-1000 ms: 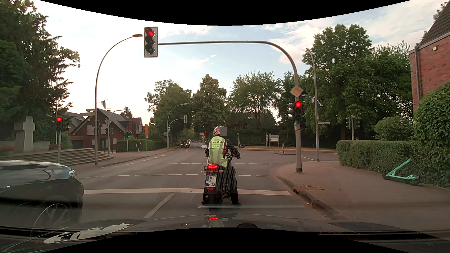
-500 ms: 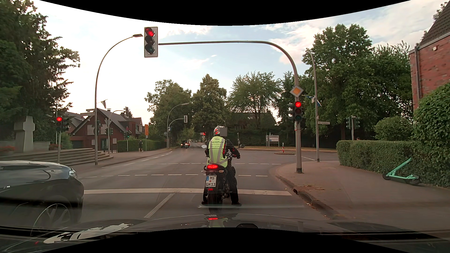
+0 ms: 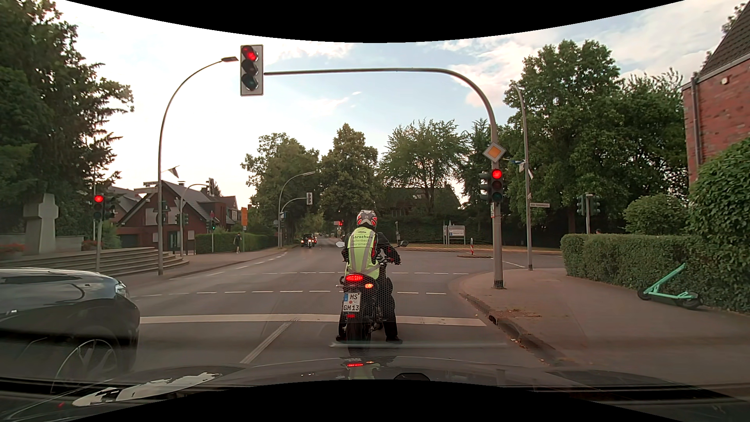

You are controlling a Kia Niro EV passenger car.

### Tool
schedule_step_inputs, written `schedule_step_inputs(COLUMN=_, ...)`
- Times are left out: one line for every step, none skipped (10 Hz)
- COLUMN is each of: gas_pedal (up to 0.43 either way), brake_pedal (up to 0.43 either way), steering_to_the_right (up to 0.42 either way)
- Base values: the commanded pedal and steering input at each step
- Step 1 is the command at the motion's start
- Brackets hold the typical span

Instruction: Follow the waypoints while adhering to traffic rules and regulations

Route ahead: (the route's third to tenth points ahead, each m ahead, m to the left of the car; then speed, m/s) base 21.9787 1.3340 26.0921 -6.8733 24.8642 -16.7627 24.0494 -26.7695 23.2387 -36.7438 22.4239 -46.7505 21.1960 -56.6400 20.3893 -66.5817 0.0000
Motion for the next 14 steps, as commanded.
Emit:
schedule_step_inputs(gas_pedal=0.000, brake_pedal=0.000, steering_to_the_right=-0.016)
schedule_step_inputs(gas_pedal=0.000, brake_pedal=0.000, steering_to_the_right=-0.016)
schedule_step_inputs(gas_pedal=0.000, brake_pedal=0.000, steering_to_the_right=-0.016)
schedule_step_inputs(gas_pedal=0.000, brake_pedal=0.000, steering_to_the_right=-0.016)
schedule_step_inputs(gas_pedal=0.000, brake_pedal=0.000, steering_to_the_right=-0.016)
schedule_step_inputs(gas_pedal=0.000, brake_pedal=0.000, steering_to_the_right=-0.016)
schedule_step_inputs(gas_pedal=0.000, brake_pedal=0.000, steering_to_the_right=-0.016)
schedule_step_inputs(gas_pedal=0.000, brake_pedal=0.000, steering_to_the_right=-0.016)
schedule_step_inputs(gas_pedal=0.000, brake_pedal=0.000, steering_to_the_right=-0.016)
schedule_step_inputs(gas_pedal=0.000, brake_pedal=0.000, steering_to_the_right=-0.016)
schedule_step_inputs(gas_pedal=0.000, brake_pedal=0.000, steering_to_the_right=-0.016)
schedule_step_inputs(gas_pedal=0.000, brake_pedal=0.000, steering_to_the_right=-0.016)
schedule_step_inputs(gas_pedal=0.000, brake_pedal=0.000, steering_to_the_right=-0.016)
schedule_step_inputs(gas_pedal=0.000, brake_pedal=0.000, steering_to_the_right=-0.016)
